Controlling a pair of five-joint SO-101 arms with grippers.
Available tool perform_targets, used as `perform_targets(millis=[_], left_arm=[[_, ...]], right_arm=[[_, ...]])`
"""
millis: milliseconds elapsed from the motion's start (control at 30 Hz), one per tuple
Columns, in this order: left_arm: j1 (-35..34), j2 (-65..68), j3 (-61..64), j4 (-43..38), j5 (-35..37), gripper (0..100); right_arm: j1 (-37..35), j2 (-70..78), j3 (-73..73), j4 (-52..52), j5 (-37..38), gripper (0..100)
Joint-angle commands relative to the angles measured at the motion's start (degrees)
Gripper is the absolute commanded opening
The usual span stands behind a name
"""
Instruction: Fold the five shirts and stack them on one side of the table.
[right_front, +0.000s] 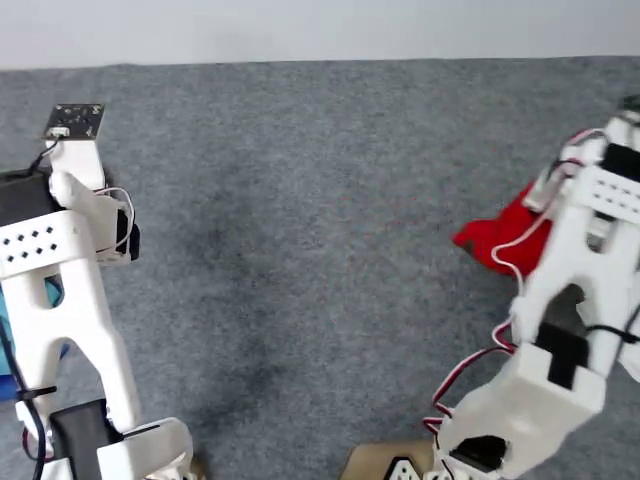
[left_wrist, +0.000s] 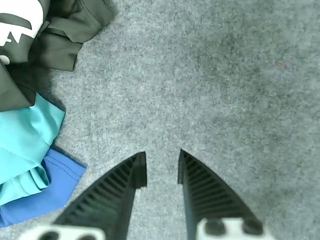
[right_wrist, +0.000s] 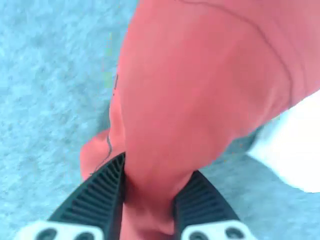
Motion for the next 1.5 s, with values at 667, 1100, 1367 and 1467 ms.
perform_targets(millis=[667, 1100, 1367, 1467], left_arm=[[0.6, -1.8, 3.0, -0.8, -0.3, 11], [0.6, -1.8, 3.0, -1.2, -0.3, 11], [0.6, -1.8, 3.0, -1.4, -0.3, 11], [0.6, -1.8, 3.0, -1.7, -0.3, 11]], right_arm=[[22.8, -2.2, -1.1, -15.2, 17.6, 0.9], [30.8, 9.5, -1.3, -15.3, 21.9, 1.2], [34.5, 8.5, -1.3, -13.9, 23.9, 24.4], [34.5, 6.5, -1.3, -13.9, 19.1, 34.3]])
